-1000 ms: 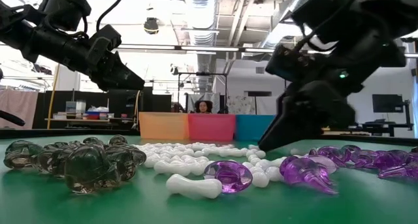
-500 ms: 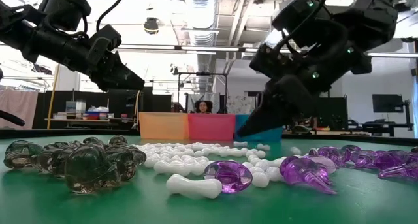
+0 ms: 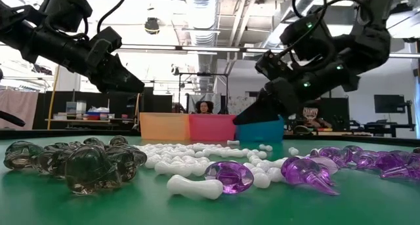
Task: Sort Halloween decoration
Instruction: Put the bone into the blue bin
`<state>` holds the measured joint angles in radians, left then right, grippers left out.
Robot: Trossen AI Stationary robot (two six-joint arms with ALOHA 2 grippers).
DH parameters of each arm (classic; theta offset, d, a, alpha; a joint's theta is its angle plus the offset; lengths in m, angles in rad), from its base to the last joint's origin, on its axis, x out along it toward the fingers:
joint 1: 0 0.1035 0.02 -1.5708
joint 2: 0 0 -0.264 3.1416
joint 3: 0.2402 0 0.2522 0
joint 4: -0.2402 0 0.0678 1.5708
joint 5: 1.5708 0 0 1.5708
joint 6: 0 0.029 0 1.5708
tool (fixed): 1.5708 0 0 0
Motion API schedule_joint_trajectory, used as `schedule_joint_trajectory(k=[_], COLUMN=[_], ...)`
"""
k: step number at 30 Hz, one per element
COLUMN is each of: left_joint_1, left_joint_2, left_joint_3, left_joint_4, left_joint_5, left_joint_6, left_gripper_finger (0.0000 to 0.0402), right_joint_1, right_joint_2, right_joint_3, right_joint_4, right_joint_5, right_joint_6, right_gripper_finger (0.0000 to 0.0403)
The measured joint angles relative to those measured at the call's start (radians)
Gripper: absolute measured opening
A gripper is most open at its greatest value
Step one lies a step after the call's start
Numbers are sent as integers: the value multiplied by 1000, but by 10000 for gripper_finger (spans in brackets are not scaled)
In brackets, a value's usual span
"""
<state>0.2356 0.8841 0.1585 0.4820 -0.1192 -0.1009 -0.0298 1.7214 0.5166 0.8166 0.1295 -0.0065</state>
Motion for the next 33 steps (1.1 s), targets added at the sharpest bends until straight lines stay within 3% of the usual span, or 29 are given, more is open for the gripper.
schedule_joint_trajectory(k=[11,18,33], left_joint_1=[0,0,0], left_joint_2=[0,0,0], left_joint_3=[0,0,0], left_joint_4=[1,2,2], left_joint_5=[-1,-18,-20], left_joint_6=[8,7,7], left_gripper_finger=[178,178,178], right_joint_1=[-149,-191,-242], right_joint_2=[0,2,2], right_joint_3=[31,81,81], right_joint_4=[1,-87,-88], right_joint_5=[-153,-156,-156], right_joint_6=[-102,-153,-94], right_gripper_finger=[176,176,175])
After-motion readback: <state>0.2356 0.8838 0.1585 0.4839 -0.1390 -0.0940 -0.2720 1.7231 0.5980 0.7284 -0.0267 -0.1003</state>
